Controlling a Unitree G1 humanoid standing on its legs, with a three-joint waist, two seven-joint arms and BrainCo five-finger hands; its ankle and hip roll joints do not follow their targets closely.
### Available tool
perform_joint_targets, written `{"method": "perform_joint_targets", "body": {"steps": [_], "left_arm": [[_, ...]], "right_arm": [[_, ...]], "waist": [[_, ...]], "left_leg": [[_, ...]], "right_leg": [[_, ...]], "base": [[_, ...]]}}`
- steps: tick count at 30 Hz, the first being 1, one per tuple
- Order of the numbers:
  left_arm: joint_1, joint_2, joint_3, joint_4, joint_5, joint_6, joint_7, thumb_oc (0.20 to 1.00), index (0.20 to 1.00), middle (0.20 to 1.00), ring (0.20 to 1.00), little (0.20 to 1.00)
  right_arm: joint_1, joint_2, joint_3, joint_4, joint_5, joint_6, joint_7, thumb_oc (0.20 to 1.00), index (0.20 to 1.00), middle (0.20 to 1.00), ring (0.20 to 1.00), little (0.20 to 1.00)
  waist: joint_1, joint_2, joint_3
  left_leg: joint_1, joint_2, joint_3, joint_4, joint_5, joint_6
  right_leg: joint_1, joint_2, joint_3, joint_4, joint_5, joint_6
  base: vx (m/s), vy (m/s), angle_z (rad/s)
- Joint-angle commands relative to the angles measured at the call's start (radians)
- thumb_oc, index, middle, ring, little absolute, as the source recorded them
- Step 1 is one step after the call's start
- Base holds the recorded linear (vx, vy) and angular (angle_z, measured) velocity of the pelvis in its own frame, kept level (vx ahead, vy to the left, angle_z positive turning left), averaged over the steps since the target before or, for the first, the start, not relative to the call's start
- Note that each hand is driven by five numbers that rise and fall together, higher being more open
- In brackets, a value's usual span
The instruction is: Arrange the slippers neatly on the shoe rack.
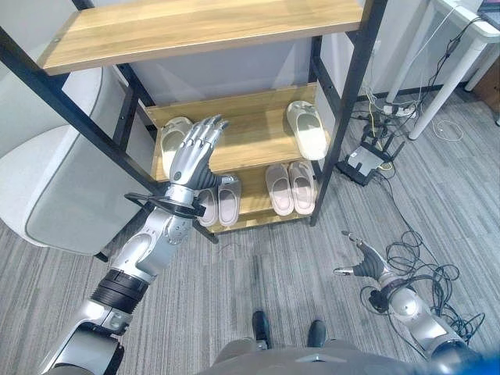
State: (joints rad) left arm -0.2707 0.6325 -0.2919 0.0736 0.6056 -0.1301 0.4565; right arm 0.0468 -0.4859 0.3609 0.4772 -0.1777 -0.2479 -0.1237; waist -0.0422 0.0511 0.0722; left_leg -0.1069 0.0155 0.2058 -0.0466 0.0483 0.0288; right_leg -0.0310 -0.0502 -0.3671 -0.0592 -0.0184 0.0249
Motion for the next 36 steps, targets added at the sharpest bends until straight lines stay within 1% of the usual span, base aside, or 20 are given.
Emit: {"method": "perform_joint_targets", "body": {"steps": [1,10,11,12,13,14,15,16,21,22,23,27,31,36], "left_arm": [[-0.093,0.04,0.093,0.012,-0.055,0.03,0.032,1.0,1.0,1.0,1.0,1.0],[-0.152,0.097,0.109,0.02,-0.023,0.051,0.043,1.0,1.0,1.0,1.0,1.0],[-0.164,0.121,0.115,0.024,-0.004,0.059,0.05,1.0,1.0,1.0,1.0,1.0],[-0.196,0.168,0.133,0.041,0.019,0.075,0.065,1.0,1.0,1.0,1.0,1.0],[-0.23,0.198,0.14,0.072,0.026,0.09,0.081,1.0,1.0,1.0,1.0,1.0],[-0.233,0.198,0.138,0.074,0.026,0.09,0.082,1.0,1.0,1.0,1.0,1.0],[-0.26,0.223,0.144,0.11,0.028,0.107,0.095,1.0,1.0,1.0,1.0,1.0],[-0.265,0.224,0.141,0.114,0.027,0.106,0.097,1.0,1.0,1.0,1.0,1.0],[-0.336,0.301,0.146,0.18,0.031,0.129,0.12,1.0,1.0,1.0,1.0,1.0],[-0.347,0.311,0.14,0.189,0.032,0.133,0.122,1.0,1.0,1.0,1.0,1.0],[-0.355,0.322,0.135,0.197,0.038,0.137,0.125,1.0,1.0,1.0,1.0,1.0],[-0.4,0.35,0.113,0.23,0.047,0.151,0.134,1.0,1.0,1.0,1.0,1.0],[-0.44,0.356,0.095,0.262,0.039,0.163,0.14,1.0,1.0,1.0,1.0,1.0],[-0.503,0.381,0.061,0.297,0.047,0.179,0.143,1.0,1.0,1.0,1.0,1.0]], "right_arm": [[-0.052,0.018,-0.103,-0.221,0.04,-0.014,-0.066,1.0,1.0,1.0,1.0,1.0],[-0.031,0.017,-0.109,-0.227,0.039,-0.013,-0.054,1.0,1.0,1.0,1.0,1.0],[-0.031,0.015,-0.107,-0.225,0.04,-0.014,-0.052,1.0,1.0,1.0,1.0,1.0],[-0.03,0.009,-0.1,-0.225,0.036,-0.017,-0.042,1.0,1.0,1.0,1.0,1.0],[-0.035,0.007,-0.091,-0.223,0.034,-0.018,-0.037,1.0,1.0,1.0,1.0,1.0],[-0.036,0.008,-0.092,-0.222,0.034,-0.018,-0.037,1.0,1.0,1.0,1.0,1.0],[-0.039,0.005,-0.082,-0.223,0.032,-0.018,-0.03,1.0,1.0,1.0,1.0,1.0],[-0.04,0.007,-0.082,-0.222,0.032,-0.018,-0.03,1.0,1.0,1.0,1.0,1.0],[-0.045,0.009,-0.065,-0.232,0.026,-0.021,-0.017,1.0,1.0,1.0,1.0,1.0],[-0.048,0.009,-0.061,-0.232,0.023,-0.021,-0.016,1.0,1.0,1.0,1.0,1.0],[-0.051,0.008,-0.058,-0.233,0.019,-0.021,-0.016,1.0,1.0,1.0,1.0,1.0],[-0.066,0.003,-0.051,-0.239,0.01,-0.022,-0.015,1.0,1.0,1.0,1.0,1.0],[-0.069,0.005,-0.054,-0.249,0.012,-0.019,-0.02,1.0,1.0,1.0,1.0,1.0],[-0.071,-0.002,-0.06,-0.271,0.009,-0.02,-0.026,1.0,1.0,1.0,1.0,1.0]], "waist": [[0.031,-0.078,0.065],[0.024,-0.088,0.052],[0.026,-0.091,0.052],[0.028,-0.093,0.053],[0.029,-0.096,0.055],[0.029,-0.097,0.055],[0.029,-0.098,0.059],[0.029,-0.1,0.059],[0.029,-0.099,0.066],[0.031,-0.097,0.069],[0.031,-0.098,0.071],[0.034,-0.099,0.079],[0.034,-0.101,0.084],[0.025,-0.103,0.091]], "left_leg": [[-0.088,0.008,-0.055,-0.03,-0.058,-0.05],[-0.114,-0.004,-0.069,-0.033,-0.055,-0.045],[-0.119,-0.005,-0.071,-0.033,-0.055,-0.044],[-0.128,-0.006,-0.074,-0.034,-0.055,-0.044],[-0.137,-0.007,-0.076,-0.035,-0.053,-0.044],[-0.138,-0.007,-0.077,-0.034,-0.052,-0.044],[-0.144,-0.007,-0.077,-0.036,-0.051,-0.045],[-0.145,-0.007,-0.077,-0.036,-0.05,-0.044],[-0.162,-0.011,-0.075,-0.039,-0.046,-0.045],[-0.163,-0.01,-0.075,-0.037,-0.053,-0.046],[-0.169,-0.013,-0.075,-0.039,-0.045,-0.045],[-0.188,-0.015,-0.075,-0.041,-0.042,-0.045],[-0.208,-0.012,-0.074,-0.041,-0.044,-0.049],[-0.252,-0.014,-0.073,-0.041,-0.039,-0.053]], "right_leg": [[-0.121,-0.076,0.024,-0.028,0.054,0.142],[-0.133,-0.081,0.032,-0.028,0.065,0.148],[-0.136,-0.082,0.033,-0.028,0.068,0.149],[-0.144,-0.082,0.037,-0.028,0.071,0.15],[-0.151,-0.081,0.037,-0.028,0.074,0.15],[-0.152,-0.081,0.037,-0.028,0.074,0.15],[-0.156,-0.082,0.036,-0.028,0.078,0.151],[-0.157,-0.082,0.036,-0.028,0.078,0.151],[-0.17,-0.083,0.032,-0.028,0.088,0.154],[-0.168,-0.081,0.033,-0.028,0.087,0.155],[-0.174,-0.083,0.031,-0.028,0.092,0.155],[-0.187,-0.086,0.029,-0.028,0.099,0.158],[-0.206,-0.088,0.026,-0.028,0.103,0.163],[-0.242,-0.092,0.021,-0.028,0.113,0.167]], "base": [[0.01,0.03,-0.09],[0.0,0.032,0.02],[0.0,0.046,0.02],[-0.01,0.049,0.0],[-0.01,0.035,0.0],[0.0,0.0,0.0],[0.0,0.0,0.0],[0.0,0.0,0.0],[0.02,0.016,-0.01],[0.0,0.0,0.0],[0.0,0.0,0.0],[0.01,0.008,-0.01],[0.04,0.017,-0.1],[0.05,0.022,-0.02]]}}
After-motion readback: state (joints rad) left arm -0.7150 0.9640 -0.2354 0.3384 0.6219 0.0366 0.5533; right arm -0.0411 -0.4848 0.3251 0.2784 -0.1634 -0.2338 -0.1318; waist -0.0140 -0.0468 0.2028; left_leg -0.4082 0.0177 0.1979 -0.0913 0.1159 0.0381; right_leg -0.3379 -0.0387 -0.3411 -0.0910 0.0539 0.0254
